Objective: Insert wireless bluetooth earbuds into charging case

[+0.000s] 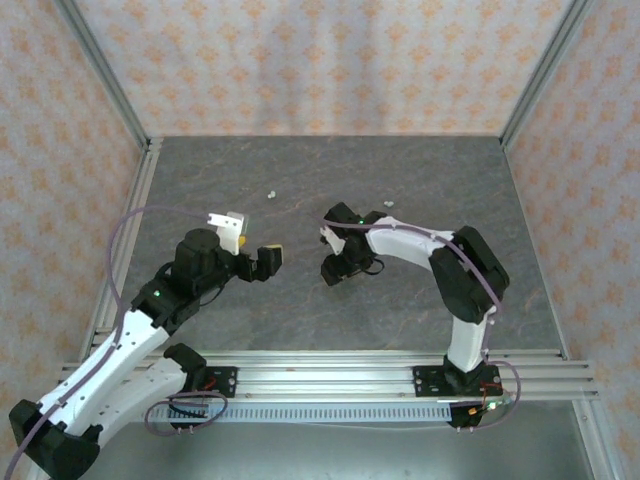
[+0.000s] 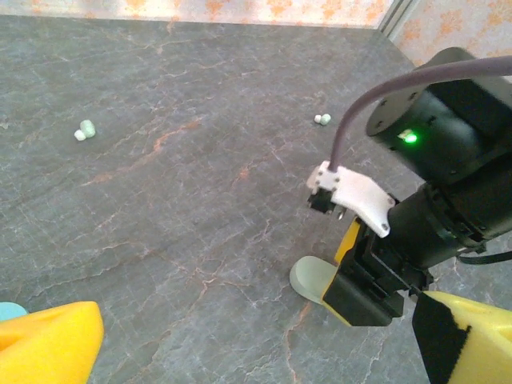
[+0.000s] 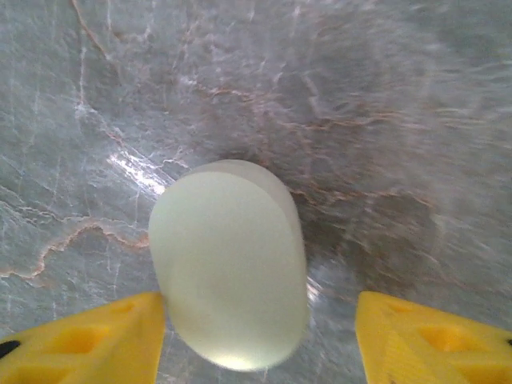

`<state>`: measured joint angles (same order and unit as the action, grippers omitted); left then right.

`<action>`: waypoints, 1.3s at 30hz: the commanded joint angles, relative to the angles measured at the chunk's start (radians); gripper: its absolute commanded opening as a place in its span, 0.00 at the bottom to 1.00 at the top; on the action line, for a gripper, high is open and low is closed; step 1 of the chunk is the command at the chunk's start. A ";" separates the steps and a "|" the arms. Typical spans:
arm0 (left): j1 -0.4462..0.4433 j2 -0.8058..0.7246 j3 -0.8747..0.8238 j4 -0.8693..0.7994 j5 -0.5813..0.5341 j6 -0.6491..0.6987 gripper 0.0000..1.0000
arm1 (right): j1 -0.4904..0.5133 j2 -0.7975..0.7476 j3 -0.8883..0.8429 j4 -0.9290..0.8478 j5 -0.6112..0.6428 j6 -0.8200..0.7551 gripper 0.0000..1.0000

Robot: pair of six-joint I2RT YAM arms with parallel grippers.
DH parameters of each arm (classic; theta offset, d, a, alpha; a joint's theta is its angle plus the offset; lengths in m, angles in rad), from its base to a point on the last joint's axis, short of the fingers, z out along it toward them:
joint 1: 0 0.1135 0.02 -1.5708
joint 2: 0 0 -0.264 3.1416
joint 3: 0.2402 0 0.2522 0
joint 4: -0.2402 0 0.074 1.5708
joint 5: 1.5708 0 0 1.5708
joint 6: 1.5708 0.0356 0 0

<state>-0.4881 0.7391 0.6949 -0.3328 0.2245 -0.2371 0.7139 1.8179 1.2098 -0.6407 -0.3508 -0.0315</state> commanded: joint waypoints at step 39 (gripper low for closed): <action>0.010 -0.151 -0.049 0.018 0.253 0.378 0.99 | 0.062 -0.089 0.089 -0.179 0.079 -0.285 0.18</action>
<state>-0.4881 0.6411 0.6529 -0.3481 0.3294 -0.0185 0.7773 1.8324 1.2575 -0.7406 -0.2382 -0.2073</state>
